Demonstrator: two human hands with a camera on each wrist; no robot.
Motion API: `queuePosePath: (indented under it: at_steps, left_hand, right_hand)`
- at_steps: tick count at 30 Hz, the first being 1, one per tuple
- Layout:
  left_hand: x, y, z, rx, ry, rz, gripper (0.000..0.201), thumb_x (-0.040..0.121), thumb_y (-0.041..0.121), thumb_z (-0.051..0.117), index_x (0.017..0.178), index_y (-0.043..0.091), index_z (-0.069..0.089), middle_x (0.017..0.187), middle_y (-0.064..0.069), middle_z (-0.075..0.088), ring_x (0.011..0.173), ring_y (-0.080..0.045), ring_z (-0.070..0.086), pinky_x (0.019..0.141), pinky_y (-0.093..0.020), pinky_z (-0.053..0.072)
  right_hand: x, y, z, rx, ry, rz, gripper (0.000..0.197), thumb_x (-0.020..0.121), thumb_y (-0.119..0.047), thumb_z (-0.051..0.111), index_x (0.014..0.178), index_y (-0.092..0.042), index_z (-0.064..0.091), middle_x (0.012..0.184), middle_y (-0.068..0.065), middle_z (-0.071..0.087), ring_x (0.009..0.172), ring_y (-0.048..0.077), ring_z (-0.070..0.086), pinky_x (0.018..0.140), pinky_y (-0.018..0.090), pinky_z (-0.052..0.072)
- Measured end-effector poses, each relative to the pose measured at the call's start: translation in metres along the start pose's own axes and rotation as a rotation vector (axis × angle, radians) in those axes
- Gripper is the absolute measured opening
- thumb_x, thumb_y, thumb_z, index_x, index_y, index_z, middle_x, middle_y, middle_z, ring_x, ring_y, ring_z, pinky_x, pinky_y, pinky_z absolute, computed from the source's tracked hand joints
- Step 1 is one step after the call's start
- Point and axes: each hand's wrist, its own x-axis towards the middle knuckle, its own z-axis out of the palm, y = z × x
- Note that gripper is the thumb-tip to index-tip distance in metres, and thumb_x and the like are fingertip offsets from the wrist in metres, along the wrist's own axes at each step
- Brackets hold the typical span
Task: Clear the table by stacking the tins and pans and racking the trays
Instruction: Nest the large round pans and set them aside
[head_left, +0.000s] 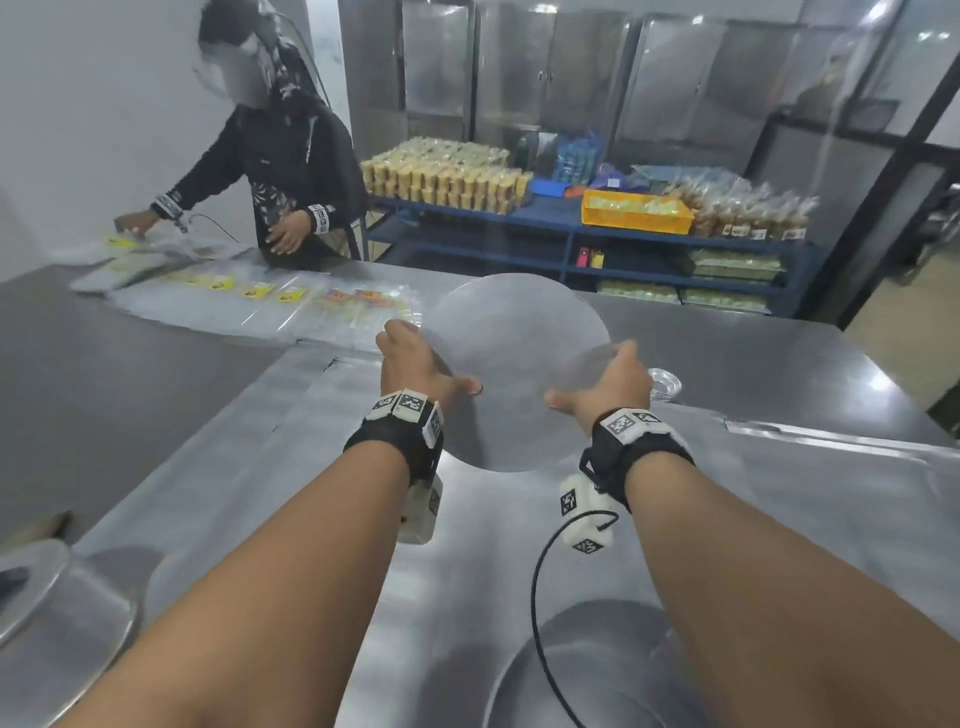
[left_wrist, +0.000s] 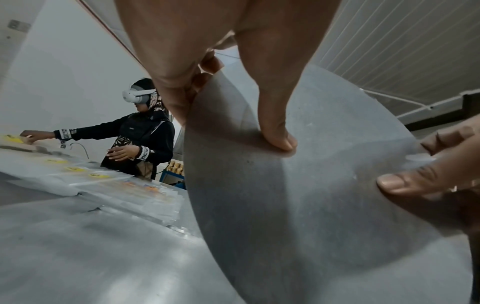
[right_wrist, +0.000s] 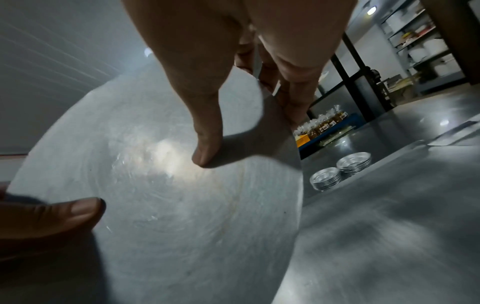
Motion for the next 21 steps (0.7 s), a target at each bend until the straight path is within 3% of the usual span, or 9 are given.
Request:
queuePosePath:
  at_steps: [11,16,19,21]
  left_hand:
    - [-0.16,0.059,-0.008,-0.054,0.001,0.087,0.095,0.044,0.029,0.101,0.113,0.011,0.038,0.119,-0.007,0.045,0.102,-0.024,0.049,0.09,-0.031,0.044]
    - [-0.21,0.049,-0.002,-0.034,-0.04,0.077,0.098,0.038,0.032,0.101,0.111,0.016,0.037,0.116,-0.003,0.046,0.1,-0.019,0.047,0.089,-0.03,0.045]
    - [-0.241,0.04,0.001,0.009,-0.083,0.042,0.097,0.038,0.034,0.1,0.11,0.018,0.037,0.112,-0.004,0.047,0.097,-0.023,0.051,0.089,-0.037,0.049]
    - [-0.26,0.031,0.003,0.051,-0.134,0.026,0.097,0.041,0.036,0.099,0.113,0.02,0.035,0.112,-0.003,0.045,0.097,-0.023,0.049,0.087,-0.035,0.046]
  right_hand:
    - [-0.111,0.058,-0.13,-0.009,0.072,-0.017,0.092,0.052,-0.029,0.097,0.124,-0.011,0.043,0.126,0.012,0.054,0.115,0.03,0.054,0.096,0.037,0.046]
    - [-0.154,0.092,-0.153,-0.057,0.042,0.005,0.096,0.048,-0.033,0.098,0.123,-0.01,0.043,0.122,0.013,0.057,0.112,0.032,0.058,0.095,0.038,0.05]
    - [-0.179,0.111,-0.159,-0.095,-0.001,0.023,0.093,0.049,-0.032,0.098,0.118,-0.008,0.041,0.123,0.015,0.055,0.112,0.034,0.057,0.093,0.039,0.049]
    - [-0.194,0.124,-0.16,-0.113,-0.043,0.054,0.094,0.05,-0.032,0.097,0.12,-0.008,0.04,0.125,0.015,0.054,0.115,0.034,0.055,0.095,0.039,0.048]
